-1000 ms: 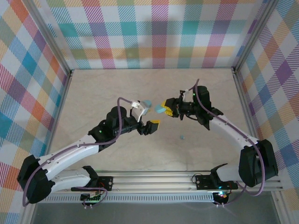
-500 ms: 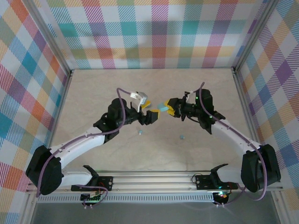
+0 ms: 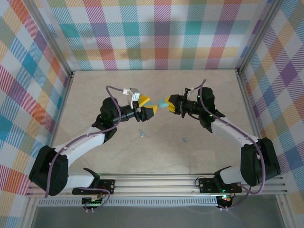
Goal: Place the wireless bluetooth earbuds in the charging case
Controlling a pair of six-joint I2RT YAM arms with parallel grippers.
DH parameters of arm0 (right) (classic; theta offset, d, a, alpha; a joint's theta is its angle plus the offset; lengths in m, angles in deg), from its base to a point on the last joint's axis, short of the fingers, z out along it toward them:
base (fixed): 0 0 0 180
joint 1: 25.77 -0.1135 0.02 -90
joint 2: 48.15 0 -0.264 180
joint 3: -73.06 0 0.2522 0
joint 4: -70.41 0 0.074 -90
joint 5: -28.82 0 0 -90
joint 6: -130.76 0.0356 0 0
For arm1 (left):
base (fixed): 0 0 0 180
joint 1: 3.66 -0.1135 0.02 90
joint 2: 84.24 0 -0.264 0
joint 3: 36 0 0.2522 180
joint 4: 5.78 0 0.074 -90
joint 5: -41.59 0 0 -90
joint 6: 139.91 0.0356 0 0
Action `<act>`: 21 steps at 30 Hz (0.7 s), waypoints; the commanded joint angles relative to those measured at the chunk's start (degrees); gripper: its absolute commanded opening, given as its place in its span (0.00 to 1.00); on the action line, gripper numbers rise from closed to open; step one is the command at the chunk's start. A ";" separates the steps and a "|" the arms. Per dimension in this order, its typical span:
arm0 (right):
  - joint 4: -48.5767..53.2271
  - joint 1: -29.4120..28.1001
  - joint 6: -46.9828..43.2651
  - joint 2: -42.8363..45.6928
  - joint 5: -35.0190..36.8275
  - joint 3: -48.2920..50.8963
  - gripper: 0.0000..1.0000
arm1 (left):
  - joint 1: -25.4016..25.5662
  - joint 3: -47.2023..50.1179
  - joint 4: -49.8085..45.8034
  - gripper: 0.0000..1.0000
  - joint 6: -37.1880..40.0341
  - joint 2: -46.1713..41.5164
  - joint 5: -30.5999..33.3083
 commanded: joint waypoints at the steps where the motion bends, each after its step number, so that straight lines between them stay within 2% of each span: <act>1: -6.70 -0.23 1.87 1.00 0.38 -0.15 0.19 | -0.17 2.68 9.86 0.80 -4.09 2.14 -1.87; 7: -8.52 -1.68 3.65 1.35 1.45 -0.05 0.19 | -0.08 2.24 20.26 0.76 -10.88 7.02 -3.12; 12: -8.23 -2.67 5.02 2.35 2.42 0.08 0.19 | 1.14 1.12 17.81 0.73 -8.65 7.47 -2.56; 15: -9.63 -3.05 7.06 2.58 3.12 0.70 0.18 | 2.00 -0.15 13.13 0.73 -5.91 7.31 -2.35; 21: -10.39 -3.50 8.74 2.75 3.00 0.84 0.18 | 2.56 -0.92 12.59 0.66 -4.78 7.21 -1.90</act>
